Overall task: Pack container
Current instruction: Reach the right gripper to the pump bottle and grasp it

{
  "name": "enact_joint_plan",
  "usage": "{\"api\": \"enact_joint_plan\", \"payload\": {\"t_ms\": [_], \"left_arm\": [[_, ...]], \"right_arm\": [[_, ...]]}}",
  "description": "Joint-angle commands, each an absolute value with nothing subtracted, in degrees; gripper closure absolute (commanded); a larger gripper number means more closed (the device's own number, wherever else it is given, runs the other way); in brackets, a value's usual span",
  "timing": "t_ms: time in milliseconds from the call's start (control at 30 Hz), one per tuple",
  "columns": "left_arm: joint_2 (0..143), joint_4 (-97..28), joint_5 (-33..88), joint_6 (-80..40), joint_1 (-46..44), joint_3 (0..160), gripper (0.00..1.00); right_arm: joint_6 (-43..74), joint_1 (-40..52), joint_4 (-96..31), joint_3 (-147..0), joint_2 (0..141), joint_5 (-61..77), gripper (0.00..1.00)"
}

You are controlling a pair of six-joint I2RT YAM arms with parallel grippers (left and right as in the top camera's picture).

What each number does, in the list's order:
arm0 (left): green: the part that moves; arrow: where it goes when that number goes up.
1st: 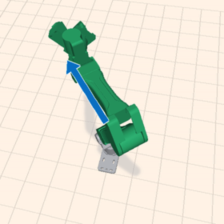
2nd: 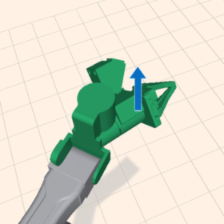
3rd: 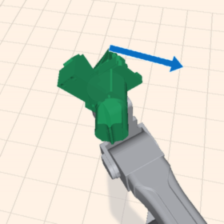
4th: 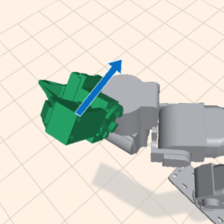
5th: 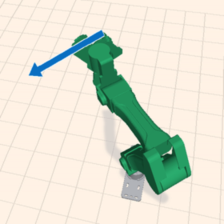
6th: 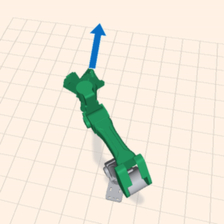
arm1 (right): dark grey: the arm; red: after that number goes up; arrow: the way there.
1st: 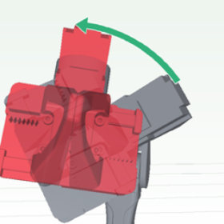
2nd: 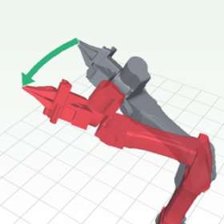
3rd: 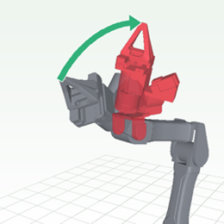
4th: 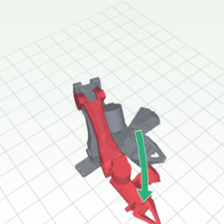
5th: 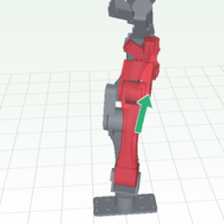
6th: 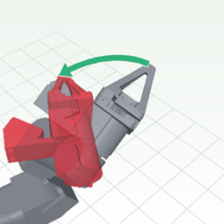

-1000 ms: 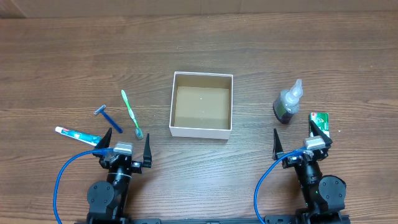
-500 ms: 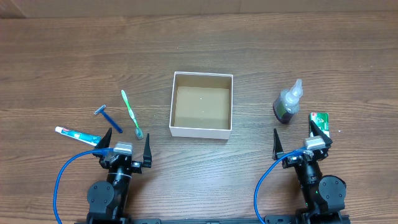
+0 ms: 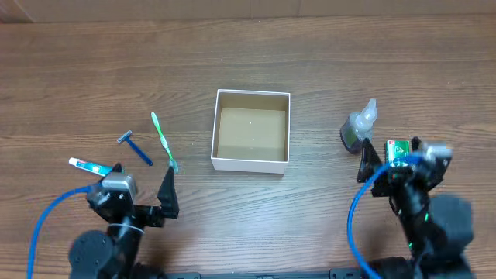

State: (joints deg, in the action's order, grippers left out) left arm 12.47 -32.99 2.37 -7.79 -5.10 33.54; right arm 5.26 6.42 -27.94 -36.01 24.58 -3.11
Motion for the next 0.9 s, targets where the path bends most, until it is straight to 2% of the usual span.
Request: {"api": "enact_joint_plan", "payload": {"t_ms": [0,133,300,600,867], "left_arm": [[23.7,-42.8,1.4,-7.7,-4.7,45.6,0.0],[32.5,-49.3,1.5,-7.7,-4.7,52.8,0.0],[35.0,-49.4,1.5,-7.7,-4.7,53.0,0.0],[35.1,-49.3,1.0,-7.7,-4.7,53.0,0.0],[35.2,-49.2,1.1,-7.7,-4.7,53.0,0.0]], "right_arm": [[5.5,6.3,-38.5,-53.9,40.8,-5.5,0.0],[3.2,6.3,-50.7,-66.7,58.6,-5.0,0.0],[3.2,5.4,-49.1,-67.0,73.2,-7.5,0.0],[-0.5,-0.7,-44.3,-63.4,83.7,2.5,0.0],[-3.3,-0.5,-43.4,-62.2,87.0,4.0,0.0]]}}
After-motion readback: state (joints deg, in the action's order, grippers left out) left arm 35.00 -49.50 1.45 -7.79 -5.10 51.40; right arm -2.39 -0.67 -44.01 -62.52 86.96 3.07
